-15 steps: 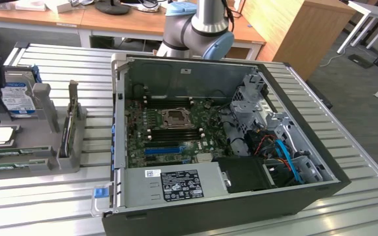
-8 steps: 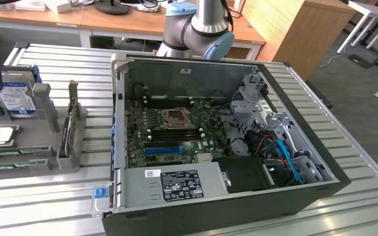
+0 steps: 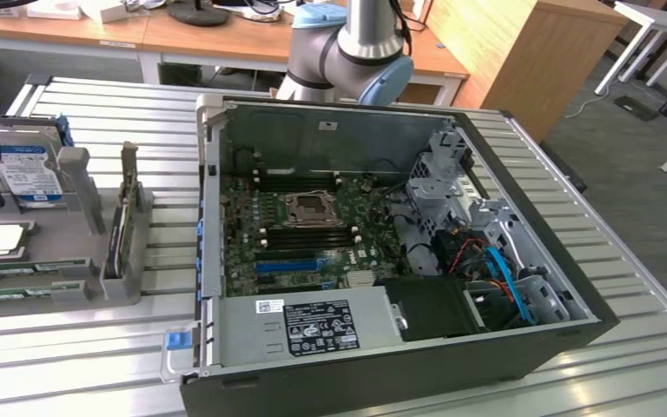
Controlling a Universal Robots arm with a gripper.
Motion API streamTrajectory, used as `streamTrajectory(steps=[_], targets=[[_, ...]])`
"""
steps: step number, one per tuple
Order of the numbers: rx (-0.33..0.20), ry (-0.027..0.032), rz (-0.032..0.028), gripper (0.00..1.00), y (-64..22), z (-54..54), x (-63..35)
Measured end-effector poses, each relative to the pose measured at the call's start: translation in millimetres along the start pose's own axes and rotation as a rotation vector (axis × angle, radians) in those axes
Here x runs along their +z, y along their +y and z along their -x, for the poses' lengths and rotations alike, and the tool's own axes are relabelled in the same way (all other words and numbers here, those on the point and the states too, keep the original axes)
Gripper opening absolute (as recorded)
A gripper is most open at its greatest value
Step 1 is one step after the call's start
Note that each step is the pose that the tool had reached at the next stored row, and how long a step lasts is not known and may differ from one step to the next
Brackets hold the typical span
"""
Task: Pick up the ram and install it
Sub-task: 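Pick up the ram and move it above insertion slot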
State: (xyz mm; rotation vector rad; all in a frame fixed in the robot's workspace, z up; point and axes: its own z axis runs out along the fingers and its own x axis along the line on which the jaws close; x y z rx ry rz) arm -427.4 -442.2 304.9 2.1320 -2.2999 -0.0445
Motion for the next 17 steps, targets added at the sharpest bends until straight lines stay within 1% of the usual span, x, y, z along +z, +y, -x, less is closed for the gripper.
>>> streamTrajectory(steps=[3, 6, 17], targets=[[0.000, 0.0000, 0.0001, 0.36, 0.0, -0.1, 0.0], [0.000, -0.0002, -0.0017, 0.36, 0.0, -0.2, 1.5], [0.000, -0.0002, -0.0035, 0.36, -0.1, -0.3, 10.5]])
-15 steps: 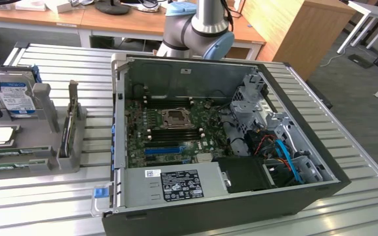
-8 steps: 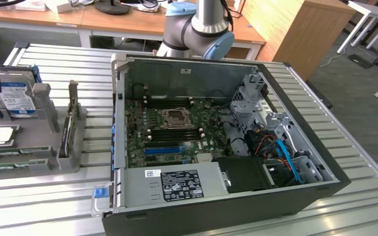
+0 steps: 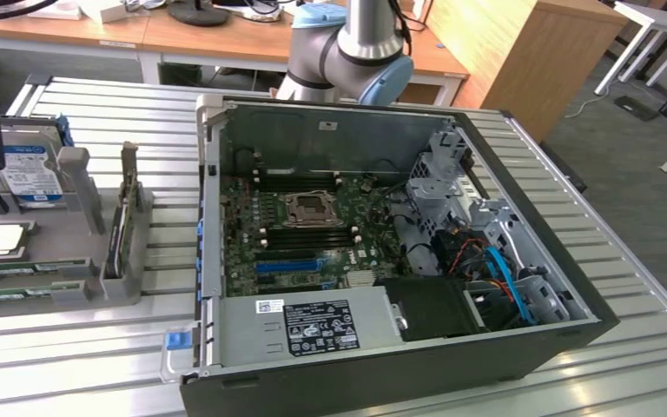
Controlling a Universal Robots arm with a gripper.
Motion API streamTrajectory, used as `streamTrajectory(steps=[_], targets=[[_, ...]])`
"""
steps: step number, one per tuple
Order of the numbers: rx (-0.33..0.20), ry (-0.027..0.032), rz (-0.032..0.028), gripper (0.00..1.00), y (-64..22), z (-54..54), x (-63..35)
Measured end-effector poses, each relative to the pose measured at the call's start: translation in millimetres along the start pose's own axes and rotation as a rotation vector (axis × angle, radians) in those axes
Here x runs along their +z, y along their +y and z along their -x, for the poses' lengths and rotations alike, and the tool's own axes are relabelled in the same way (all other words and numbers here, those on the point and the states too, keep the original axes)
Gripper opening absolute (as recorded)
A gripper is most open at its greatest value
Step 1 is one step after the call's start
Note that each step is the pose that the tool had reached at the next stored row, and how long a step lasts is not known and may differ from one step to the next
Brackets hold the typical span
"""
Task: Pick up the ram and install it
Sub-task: 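Pick up the ram and move it above insertion slot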
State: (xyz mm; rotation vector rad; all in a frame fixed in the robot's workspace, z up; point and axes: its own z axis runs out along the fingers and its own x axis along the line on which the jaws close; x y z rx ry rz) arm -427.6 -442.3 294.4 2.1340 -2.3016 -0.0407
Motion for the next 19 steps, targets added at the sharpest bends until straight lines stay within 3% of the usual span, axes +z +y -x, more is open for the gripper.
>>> streamTrajectory(steps=[7, 19], targets=[[0.000, -0.0002, -0.0021, 0.36, -0.1, -0.1, 6.3], [0.000, -0.0002, -0.0021, 0.36, 0.2, -5.6, 6.5]])
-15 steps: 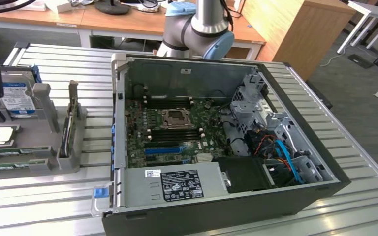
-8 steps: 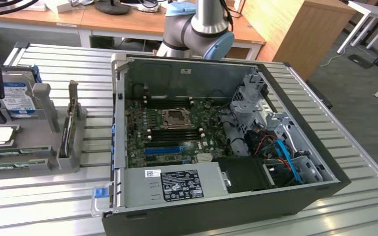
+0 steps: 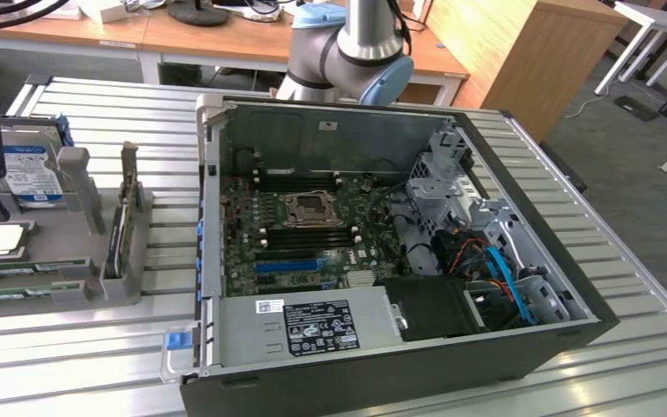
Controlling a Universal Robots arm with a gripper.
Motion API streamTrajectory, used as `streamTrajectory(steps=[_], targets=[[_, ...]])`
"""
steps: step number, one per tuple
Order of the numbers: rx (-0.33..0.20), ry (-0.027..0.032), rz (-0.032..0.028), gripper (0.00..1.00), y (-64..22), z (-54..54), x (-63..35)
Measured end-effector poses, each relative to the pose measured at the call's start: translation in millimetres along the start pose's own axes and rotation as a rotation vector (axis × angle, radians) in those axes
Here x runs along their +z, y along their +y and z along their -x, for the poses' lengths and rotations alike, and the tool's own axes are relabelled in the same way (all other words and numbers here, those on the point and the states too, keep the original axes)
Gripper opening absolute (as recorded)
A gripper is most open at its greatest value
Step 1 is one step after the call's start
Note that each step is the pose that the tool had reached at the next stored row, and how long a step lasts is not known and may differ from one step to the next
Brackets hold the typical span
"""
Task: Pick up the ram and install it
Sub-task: 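Pick up the ram and move it above insertion slot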
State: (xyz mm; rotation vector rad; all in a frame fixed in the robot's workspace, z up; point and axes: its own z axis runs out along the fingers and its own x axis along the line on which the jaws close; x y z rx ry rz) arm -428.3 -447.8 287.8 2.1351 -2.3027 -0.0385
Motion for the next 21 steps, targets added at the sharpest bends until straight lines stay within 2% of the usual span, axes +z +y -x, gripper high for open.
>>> streamTrajectory(steps=[14, 21], targets=[[0.000, 0.0000, 0.0000, 0.36, 0.5, -14.2, -0.2], [0.000, 0.0000, 0.0000, 0.36, 0.5, -14.9, -0.1]])
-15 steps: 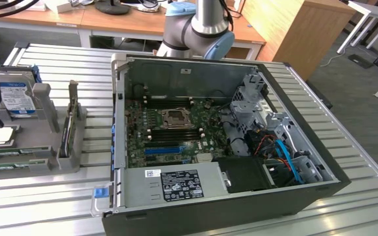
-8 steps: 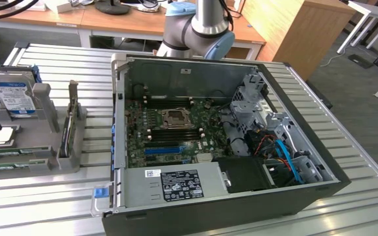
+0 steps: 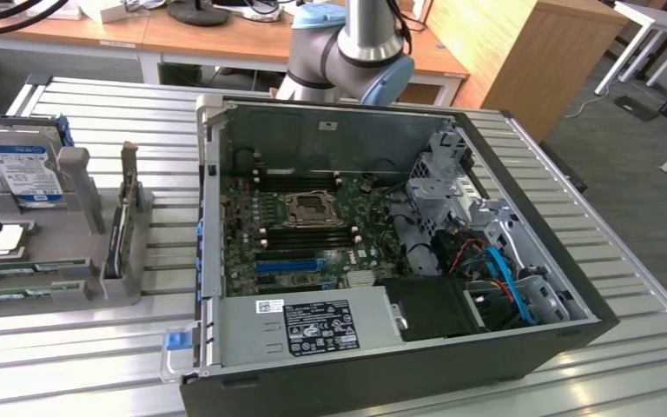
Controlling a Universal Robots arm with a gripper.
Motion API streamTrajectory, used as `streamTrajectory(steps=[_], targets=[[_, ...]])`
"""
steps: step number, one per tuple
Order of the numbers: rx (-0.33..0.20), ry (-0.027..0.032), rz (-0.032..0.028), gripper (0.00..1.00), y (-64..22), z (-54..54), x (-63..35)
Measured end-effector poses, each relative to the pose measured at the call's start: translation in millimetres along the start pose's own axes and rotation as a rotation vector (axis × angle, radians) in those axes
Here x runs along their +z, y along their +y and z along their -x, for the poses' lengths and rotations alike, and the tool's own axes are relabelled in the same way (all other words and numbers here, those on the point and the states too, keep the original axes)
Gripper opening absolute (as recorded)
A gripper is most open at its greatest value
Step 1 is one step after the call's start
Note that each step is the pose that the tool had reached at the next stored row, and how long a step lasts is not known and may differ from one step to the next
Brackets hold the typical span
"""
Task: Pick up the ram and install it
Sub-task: 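Pick up the ram and move it above insertion slot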
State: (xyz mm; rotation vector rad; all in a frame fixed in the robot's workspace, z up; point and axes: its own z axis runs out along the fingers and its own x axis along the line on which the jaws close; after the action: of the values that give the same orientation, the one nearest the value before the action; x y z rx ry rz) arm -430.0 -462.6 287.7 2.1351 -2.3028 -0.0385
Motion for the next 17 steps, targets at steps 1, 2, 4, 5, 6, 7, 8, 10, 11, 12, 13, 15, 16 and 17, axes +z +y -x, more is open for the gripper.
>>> streamTrajectory(steps=[1, 2, 4, 5, 6, 7, 8, 10, 11, 12, 13, 15, 16, 17], targets=[[0.000, -0.0001, -0.0001, 0.36, 0.0, 0.0, 0.5], [0.000, -0.0001, -0.0002, 0.36, 0.0, -0.1, 1.3], [0.000, 0.0000, -0.0004, 0.36, -0.1, -0.1, 2.9], [0.000, 0.0000, -0.0006, 0.36, -0.1, -0.1, 4.0], [0.000, -0.0001, -0.0008, 0.36, -0.1, -0.1, 4.9], [0.000, -0.0001, -0.0010, 0.36, -0.2, -0.1, 5.8], [0.000, 0.0000, -0.0011, 0.36, -0.2, -0.1, 6.7], [0.000, 0.0000, -0.0015, 0.36, -0.2, -0.2, 8.6], [0.000, 0.0000, -0.0016, 0.36, -0.2, -0.2, 9.5], [0.000, -0.0001, -0.0018, 0.36, -0.2, -0.2, 10.5], [0.000, -0.0001, -0.0020, 0.36, -0.2, -0.2, 11.5], [0.000, -0.0001, -0.0022, 0.36, -0.3, -0.2, 13.3], [0.000, -0.0001, -0.0022, 0.36, -0.3, -0.2, 14.2], [0.000, -0.0002, -0.0023, 0.36, -0.3, -0.3, 15.1]])
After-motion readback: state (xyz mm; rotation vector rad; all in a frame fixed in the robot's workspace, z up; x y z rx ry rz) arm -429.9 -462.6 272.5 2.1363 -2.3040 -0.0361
